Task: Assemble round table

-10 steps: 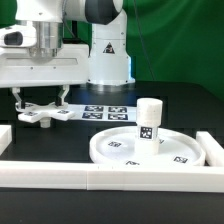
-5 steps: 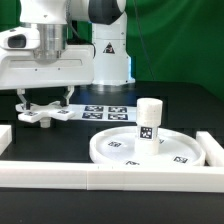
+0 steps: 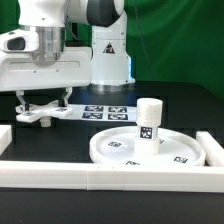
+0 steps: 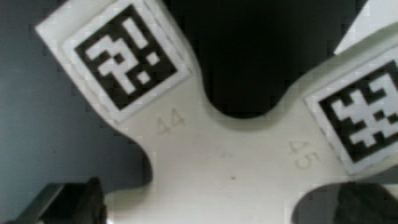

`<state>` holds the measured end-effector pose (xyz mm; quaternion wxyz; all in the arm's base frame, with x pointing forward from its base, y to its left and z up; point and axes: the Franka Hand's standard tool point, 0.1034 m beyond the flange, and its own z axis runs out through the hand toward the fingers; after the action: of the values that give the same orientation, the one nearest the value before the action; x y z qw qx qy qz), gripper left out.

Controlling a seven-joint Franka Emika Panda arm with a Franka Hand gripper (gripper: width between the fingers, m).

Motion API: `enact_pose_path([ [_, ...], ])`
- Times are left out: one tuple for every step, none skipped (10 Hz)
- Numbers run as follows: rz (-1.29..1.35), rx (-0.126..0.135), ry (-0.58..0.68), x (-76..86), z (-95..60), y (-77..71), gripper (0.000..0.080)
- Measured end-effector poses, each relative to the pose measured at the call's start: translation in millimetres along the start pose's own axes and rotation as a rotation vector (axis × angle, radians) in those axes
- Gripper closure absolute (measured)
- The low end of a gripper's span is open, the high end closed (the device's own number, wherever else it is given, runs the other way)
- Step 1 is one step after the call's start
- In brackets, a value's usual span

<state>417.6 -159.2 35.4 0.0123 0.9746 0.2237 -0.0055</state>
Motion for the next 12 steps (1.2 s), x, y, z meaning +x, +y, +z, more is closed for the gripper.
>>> enact_pose_path([
  [-0.002, 0.0, 0.0, -1.2, 0.2, 0.8, 0.015],
  [-0.002, 0.002, -0.002, -2.4, 1.1, 0.2, 0.015],
  [-0.002, 0.004, -0.004, -3.2, 2.1, -0.8, 0.015],
  [-0.002, 0.004, -0.004, -3.2, 2.1, -0.8, 0.015],
  [-0.002, 0.004, -0.004, -3.0, 2.1, -1.0, 0.015],
  [-0.004, 0.005, -0.005, -2.9, 2.5, -1.8, 0.015],
  [-0.005, 0.007, -0.006, -3.3, 3.7, -2.8, 0.015],
  [-0.005, 0.008, -0.009, -4.2, 5.6, -3.4, 0.015],
  [-0.006, 0.011, -0.013, -5.4, 7.9, -4.2, 0.015],
  [-0.006, 0.015, -0.017, -6.6, 10.2, -5.2, 0.015],
  [-0.006, 0.017, -0.019, -7.3, 11.5, -5.8, 0.015],
  [-0.007, 0.017, -0.019, -7.1, 11.6, -5.9, 0.0279],
])
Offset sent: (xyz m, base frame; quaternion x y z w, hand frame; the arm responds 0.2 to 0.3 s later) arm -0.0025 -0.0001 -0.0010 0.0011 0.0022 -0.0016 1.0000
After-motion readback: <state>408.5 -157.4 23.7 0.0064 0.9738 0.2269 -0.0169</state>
